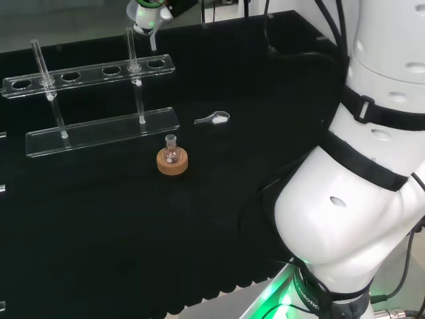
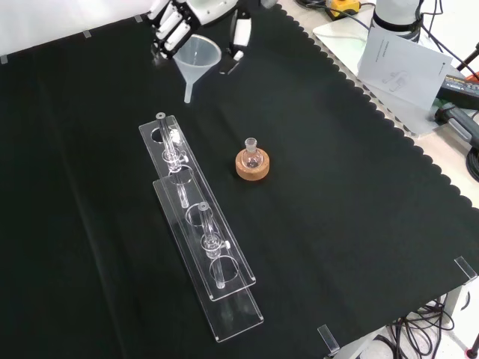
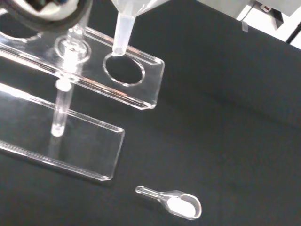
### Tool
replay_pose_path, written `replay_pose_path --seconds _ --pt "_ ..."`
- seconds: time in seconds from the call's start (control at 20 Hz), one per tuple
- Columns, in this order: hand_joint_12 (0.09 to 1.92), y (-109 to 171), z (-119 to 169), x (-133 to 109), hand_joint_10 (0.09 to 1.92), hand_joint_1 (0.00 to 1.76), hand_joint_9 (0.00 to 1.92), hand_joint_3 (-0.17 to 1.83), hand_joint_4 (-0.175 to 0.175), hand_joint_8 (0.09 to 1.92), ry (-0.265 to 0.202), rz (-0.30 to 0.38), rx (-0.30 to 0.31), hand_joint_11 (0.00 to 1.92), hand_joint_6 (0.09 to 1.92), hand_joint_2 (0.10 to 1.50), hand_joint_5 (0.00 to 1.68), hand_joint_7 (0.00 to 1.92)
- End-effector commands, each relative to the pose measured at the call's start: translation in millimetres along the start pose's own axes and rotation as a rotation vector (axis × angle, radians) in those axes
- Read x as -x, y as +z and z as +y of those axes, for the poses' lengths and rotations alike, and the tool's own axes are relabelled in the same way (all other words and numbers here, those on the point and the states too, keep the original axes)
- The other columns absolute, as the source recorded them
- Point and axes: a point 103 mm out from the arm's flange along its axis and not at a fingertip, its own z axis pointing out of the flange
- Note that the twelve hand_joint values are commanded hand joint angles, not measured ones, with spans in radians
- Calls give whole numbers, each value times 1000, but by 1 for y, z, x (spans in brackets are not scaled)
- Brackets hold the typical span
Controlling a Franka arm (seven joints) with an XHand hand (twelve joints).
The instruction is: Place the funnel on the round-bottom flask.
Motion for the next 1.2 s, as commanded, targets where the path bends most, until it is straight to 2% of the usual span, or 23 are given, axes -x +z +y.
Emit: replay_pose_path --seconds 0.05,0.55,1.2 --pt "1332 21 -63 -19 567 854 869 621 -48 737 56 -73 -61 462 87 708 540 550" --pt "1332 49 -90 -36 565 843 872 626 -46 738 70 -78 -116 463 87 710 545 549" --pt "1331 88 -102 -63 563 839 874 627 -46 739 31 -54 -171 465 87 711 549 549"
